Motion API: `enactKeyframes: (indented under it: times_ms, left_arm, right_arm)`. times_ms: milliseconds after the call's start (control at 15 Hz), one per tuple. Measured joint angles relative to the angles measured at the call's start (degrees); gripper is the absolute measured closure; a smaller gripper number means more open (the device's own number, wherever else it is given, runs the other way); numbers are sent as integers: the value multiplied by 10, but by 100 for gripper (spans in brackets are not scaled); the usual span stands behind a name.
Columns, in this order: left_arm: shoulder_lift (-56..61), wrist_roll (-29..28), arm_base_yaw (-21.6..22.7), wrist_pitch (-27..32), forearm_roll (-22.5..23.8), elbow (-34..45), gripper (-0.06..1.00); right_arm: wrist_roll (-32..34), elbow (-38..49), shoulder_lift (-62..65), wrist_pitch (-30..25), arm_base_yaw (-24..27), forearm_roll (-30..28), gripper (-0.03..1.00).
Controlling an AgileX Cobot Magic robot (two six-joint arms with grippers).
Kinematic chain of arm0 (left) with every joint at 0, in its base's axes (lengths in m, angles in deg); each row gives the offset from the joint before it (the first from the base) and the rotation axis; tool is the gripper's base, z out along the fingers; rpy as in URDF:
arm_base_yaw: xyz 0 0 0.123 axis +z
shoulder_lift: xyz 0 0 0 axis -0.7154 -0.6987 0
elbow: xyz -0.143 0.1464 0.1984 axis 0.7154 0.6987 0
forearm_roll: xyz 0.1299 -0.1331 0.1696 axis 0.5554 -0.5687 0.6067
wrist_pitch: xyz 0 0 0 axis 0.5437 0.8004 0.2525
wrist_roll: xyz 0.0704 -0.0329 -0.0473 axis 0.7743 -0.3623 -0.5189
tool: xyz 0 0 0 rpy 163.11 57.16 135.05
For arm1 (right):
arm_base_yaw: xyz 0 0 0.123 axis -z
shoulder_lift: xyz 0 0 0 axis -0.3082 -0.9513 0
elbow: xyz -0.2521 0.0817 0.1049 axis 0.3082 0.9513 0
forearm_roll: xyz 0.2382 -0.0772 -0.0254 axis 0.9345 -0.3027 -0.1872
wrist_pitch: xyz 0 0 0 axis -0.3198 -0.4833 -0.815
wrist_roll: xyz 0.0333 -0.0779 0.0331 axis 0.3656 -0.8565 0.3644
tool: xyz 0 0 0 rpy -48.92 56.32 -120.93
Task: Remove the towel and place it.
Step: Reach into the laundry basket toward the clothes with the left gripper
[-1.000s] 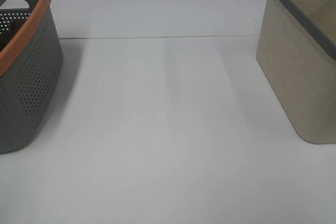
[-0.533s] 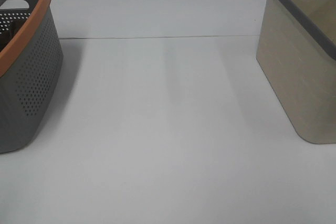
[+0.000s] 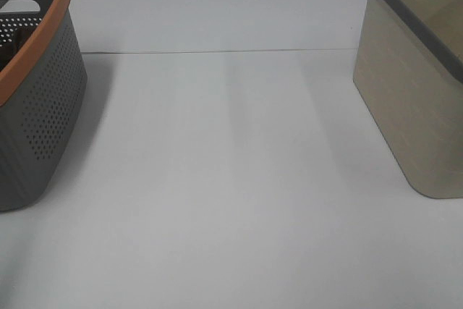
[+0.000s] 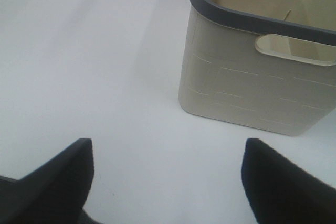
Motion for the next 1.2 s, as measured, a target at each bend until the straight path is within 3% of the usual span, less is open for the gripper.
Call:
enactKeyframes:
  times_ms: [333,467,600,800,1200]
  left_arm:
    - [-237,-105,0,-266,-1,0,24]
    - [-319,-149,0,-334,-1,-1,24]
    - [-370,-174,0,-350,-1,-13,24]
    - [-482,-198,0,-303,-1,-103,24]
    - [-584,-198,6,-90,1,-292,24]
  right_arm:
    - [0,0,0,0,0,0,22]
    - [0,0,0,0,0,0,22]
    - [0,0,0,0,0,0,22]
    - [0,0,0,0,0,0,22]
    - [0,0,0,0,0,0,22]
